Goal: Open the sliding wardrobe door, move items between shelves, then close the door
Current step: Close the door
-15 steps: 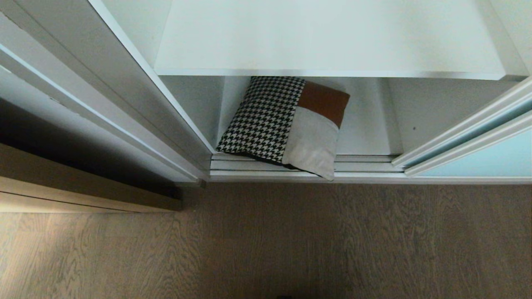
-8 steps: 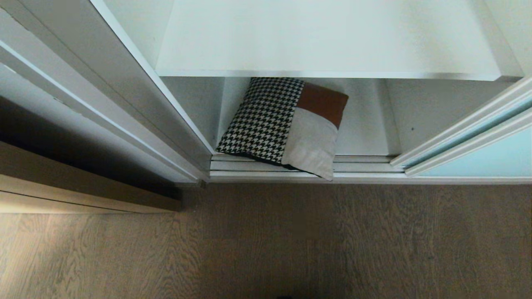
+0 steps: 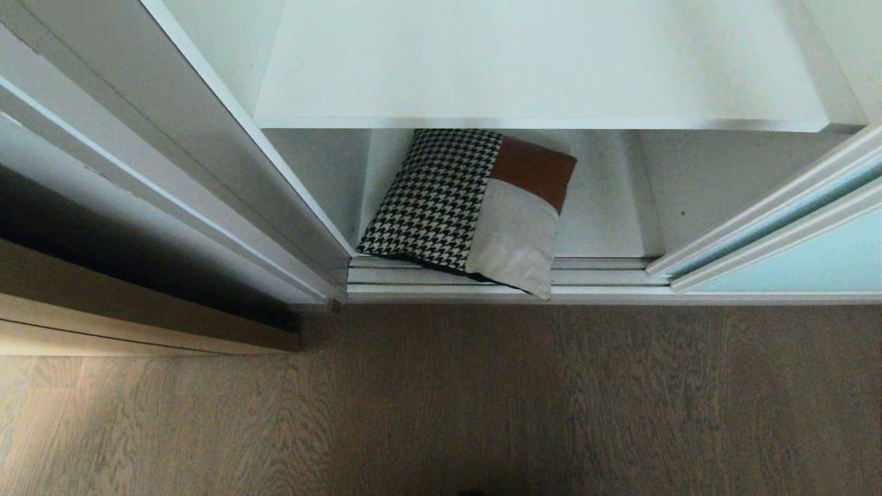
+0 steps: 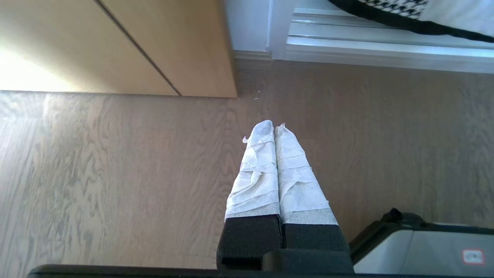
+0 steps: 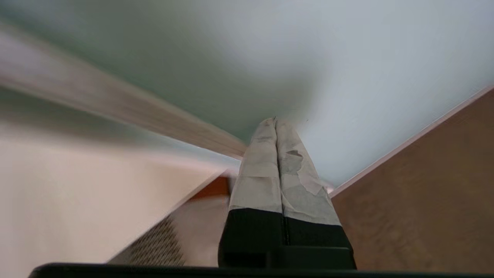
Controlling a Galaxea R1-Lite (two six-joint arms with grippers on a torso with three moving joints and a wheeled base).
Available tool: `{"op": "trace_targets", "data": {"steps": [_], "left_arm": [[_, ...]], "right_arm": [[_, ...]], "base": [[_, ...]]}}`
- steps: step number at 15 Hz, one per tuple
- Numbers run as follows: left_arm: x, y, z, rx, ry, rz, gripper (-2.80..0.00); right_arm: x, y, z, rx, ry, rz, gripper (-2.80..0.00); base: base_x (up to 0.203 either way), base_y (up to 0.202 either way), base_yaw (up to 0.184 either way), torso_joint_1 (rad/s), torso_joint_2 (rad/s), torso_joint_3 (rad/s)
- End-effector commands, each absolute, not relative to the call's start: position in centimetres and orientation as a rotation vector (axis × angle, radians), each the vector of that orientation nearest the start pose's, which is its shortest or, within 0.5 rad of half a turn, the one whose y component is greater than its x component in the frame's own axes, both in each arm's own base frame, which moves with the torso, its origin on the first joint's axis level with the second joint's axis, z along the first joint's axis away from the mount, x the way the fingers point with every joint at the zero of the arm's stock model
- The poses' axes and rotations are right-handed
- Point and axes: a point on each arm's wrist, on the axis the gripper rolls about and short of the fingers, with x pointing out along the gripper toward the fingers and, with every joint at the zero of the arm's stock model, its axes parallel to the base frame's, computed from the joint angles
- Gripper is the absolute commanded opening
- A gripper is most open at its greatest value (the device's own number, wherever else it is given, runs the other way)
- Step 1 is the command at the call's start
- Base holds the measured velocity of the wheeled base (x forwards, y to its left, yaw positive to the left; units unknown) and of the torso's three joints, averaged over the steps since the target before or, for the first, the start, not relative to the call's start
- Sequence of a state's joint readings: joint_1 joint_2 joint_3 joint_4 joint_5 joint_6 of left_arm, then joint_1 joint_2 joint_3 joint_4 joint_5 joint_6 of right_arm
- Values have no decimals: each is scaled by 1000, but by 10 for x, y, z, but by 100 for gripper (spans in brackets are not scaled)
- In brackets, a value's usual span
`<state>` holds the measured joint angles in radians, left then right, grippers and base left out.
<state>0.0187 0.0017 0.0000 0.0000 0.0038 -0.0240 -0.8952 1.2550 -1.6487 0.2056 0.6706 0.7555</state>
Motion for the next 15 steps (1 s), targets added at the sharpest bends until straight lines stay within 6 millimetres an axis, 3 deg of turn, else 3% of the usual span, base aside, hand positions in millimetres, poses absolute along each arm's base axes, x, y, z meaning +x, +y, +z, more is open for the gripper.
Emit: {"op": "trace_targets", "data": {"steps": [1, 6, 12, 15], "left_arm": [[-22, 0, 75, -25, 4, 23, -280], [-22, 0, 75, -25, 4, 23, -280], [-22, 0, 75, -25, 4, 23, -280], [-22, 0, 75, -25, 4, 23, -280]], "right_arm": [[84, -76, 442, 616, -201, -111, -280], [67, -39, 440, 576, -149, 39, -280], [0, 22, 424, 425, -98, 414, -280], [-21, 37, 415, 384, -98, 486, -280]], "base": [[0, 0, 0, 0, 0, 0], [0, 0, 0, 0, 0, 0], [0, 0, 0, 0, 0, 0], [0, 0, 0, 0, 0, 0]]}}
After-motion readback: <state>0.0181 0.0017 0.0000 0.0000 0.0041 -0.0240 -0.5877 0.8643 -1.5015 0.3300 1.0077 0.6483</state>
